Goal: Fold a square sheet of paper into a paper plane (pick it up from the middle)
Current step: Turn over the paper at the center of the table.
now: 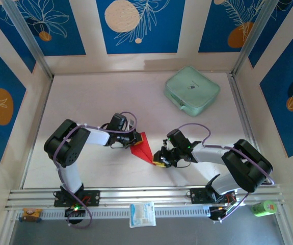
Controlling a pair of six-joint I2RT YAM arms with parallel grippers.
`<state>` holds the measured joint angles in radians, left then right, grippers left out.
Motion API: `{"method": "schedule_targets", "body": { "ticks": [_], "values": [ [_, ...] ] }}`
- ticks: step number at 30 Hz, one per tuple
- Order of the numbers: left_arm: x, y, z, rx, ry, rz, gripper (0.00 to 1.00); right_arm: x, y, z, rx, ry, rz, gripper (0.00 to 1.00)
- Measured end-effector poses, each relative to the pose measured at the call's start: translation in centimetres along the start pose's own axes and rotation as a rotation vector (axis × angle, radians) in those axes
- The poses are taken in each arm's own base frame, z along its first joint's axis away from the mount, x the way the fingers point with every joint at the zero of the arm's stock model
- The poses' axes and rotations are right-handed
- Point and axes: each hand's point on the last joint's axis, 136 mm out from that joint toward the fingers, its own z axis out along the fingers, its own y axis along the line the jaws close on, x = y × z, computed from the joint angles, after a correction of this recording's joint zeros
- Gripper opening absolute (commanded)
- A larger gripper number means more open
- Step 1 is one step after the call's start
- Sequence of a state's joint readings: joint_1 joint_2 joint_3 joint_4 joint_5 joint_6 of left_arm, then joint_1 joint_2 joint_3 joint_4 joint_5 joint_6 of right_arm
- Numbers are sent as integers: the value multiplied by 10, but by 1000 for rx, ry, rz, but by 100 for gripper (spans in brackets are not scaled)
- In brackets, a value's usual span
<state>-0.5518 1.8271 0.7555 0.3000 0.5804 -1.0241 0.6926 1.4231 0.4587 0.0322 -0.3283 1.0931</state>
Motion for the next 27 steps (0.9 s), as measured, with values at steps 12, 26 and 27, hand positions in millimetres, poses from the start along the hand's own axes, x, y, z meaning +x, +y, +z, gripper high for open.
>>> {"method": "schedule_targets", "body": {
  "ticks": [12,26,27],
  "values": [
    [-1,0,0,10,-8,-18,3,6,-6,-4,14,10,12,30],
    [-1,0,-1,14,-10,-24,2,2,4,4,-5,41,43,29],
    [-1,0,0,14,-10,-24,3,-1,6,4,-13,34,37,29]
  ]
}}
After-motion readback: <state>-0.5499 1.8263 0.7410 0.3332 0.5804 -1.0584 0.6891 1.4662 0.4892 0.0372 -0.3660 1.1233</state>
